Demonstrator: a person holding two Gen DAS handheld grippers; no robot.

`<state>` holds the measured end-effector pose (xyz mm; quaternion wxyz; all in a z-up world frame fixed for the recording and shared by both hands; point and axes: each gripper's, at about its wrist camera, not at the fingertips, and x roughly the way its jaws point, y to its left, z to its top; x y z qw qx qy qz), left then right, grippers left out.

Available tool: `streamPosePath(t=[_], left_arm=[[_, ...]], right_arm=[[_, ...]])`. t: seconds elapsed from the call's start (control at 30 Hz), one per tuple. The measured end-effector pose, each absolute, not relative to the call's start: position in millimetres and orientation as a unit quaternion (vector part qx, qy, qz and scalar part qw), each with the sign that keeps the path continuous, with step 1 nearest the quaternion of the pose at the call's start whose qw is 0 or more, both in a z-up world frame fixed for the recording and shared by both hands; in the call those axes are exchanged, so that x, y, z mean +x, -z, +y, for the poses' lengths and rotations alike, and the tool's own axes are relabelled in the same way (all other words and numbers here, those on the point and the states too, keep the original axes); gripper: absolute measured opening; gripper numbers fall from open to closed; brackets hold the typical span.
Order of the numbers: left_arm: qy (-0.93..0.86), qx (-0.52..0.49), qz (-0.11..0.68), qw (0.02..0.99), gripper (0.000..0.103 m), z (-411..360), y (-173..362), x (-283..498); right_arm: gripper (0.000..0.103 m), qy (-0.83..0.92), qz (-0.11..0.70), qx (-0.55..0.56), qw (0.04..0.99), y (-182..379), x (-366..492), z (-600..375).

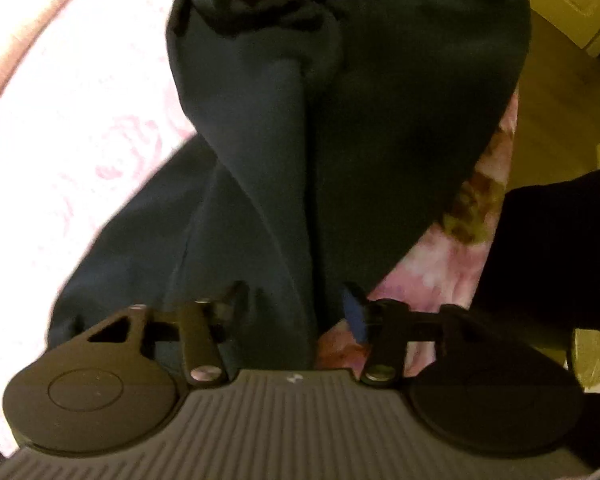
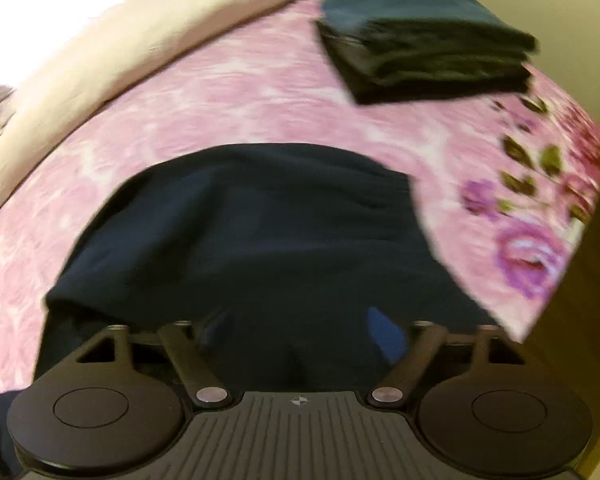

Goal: Fold clothes

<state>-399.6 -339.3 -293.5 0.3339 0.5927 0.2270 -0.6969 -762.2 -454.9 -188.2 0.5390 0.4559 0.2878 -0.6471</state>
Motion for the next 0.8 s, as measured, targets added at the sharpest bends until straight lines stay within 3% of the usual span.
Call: streamPosePath(t=[0.03,0.1,0.27,0.43,0.6,0.7,0.8], left_arm=[[0.698,0.593,0.225,0.333,0.001,-340,294,-394],[0.7,0.592,0.221,0.333,0.002,-343,294,-381],[0.706,0.575,0.192,0.366,0.002,-393,218,-311],[0.673,0.597,0.142,0.412,0.003,-496,172,-234],[0.572,0.621,0.135,0.518,0.011,-584,183,-169],[0.575,0.605,0.128,0.535,0.025,-582,180,-160],[0.598,0.605,0.139,0.508,0.031,-549,196,-164]], right_arm=[[0.079,0.637,0.293,0.455,0.548,190,-748,-456],[0.079,0.617,0.302,0.454,0.567,194,-719,-457],[0.079,0.574,0.314,0.458,0.602,196,-659,-459],[0.079,0.566,0.305,0.448,0.621,185,-626,-456],[0.079,0.582,0.304,0.441,0.612,176,-622,-450],[0.079,0.597,0.308,0.454,0.586,177,-632,-442],[0.079,0.602,0.316,0.465,0.568,182,-640,-440]])
